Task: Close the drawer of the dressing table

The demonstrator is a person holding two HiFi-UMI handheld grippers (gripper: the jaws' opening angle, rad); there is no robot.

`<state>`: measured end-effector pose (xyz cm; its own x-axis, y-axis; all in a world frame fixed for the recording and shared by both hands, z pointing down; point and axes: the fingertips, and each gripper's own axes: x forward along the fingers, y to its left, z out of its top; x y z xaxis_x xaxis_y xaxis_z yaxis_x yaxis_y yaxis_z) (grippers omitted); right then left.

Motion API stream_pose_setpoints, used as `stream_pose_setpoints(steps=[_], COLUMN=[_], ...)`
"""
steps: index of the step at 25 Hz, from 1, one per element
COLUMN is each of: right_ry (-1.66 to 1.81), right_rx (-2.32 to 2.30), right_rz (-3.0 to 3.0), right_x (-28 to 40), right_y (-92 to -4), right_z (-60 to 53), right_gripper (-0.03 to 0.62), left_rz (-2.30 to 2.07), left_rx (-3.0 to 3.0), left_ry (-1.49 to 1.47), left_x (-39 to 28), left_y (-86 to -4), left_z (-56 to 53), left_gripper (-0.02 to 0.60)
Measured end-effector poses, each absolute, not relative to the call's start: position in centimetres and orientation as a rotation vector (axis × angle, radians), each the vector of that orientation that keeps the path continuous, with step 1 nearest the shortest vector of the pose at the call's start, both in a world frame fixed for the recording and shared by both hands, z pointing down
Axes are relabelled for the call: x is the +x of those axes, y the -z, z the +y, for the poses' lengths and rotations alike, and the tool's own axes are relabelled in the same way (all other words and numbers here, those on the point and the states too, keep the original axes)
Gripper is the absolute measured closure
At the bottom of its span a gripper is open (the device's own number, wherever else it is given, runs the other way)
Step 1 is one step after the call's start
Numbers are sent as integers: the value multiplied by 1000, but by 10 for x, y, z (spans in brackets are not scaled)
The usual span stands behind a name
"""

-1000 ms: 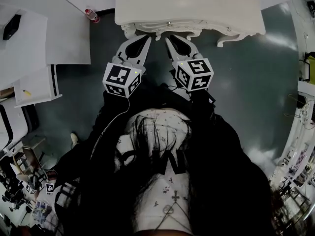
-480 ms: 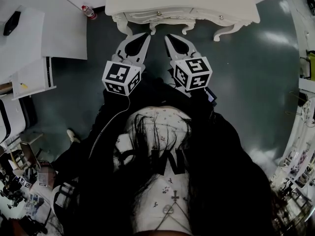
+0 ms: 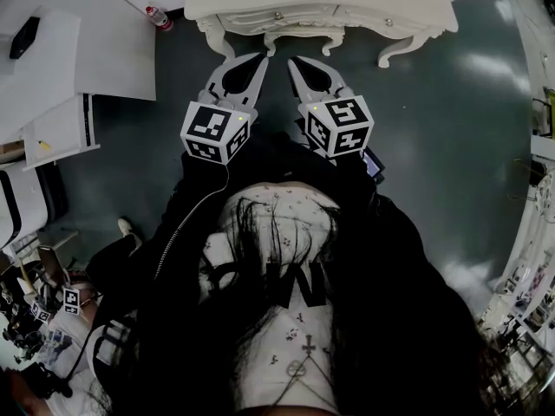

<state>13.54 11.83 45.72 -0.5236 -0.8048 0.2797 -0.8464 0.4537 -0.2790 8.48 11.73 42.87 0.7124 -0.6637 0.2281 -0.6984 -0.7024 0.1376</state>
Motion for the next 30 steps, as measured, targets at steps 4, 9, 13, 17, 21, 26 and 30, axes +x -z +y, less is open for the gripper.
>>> stream_pose_setpoints(steps=[4,9,13,17,21,26,30], right_ry=[-578,-567,-566,-568,-570,-565,-566], right_rx=[1458,1436,1422,1413,1405,1402,1398], right_rz=[-2590,-2593,-2594,-2594,-2595,-2594,-2593], right_x=[133,127,123,121,118,114,113], right_y=[-456,-456,-458,-459,-460,-460,-461], right_z=[120,122,124,124,124,125,125], right_gripper=[585,585,585,586,585,585,586], left_rz=[-1101,-1107,-1116,-1120,-1121,-1127,-1127], left_rx=[2707,2704,2699,2697,2697,2697,2699], left_ry=[-237,-236,-234,-233,-234,-228,-230], left_x=[83,79,75,74,72,67,68], left_y=[-426,-426,-428,-428,-428,-427,-427], left_z=[119,122,124,124,124,126,127], left_gripper=[581,581,581,581,581,581,581])
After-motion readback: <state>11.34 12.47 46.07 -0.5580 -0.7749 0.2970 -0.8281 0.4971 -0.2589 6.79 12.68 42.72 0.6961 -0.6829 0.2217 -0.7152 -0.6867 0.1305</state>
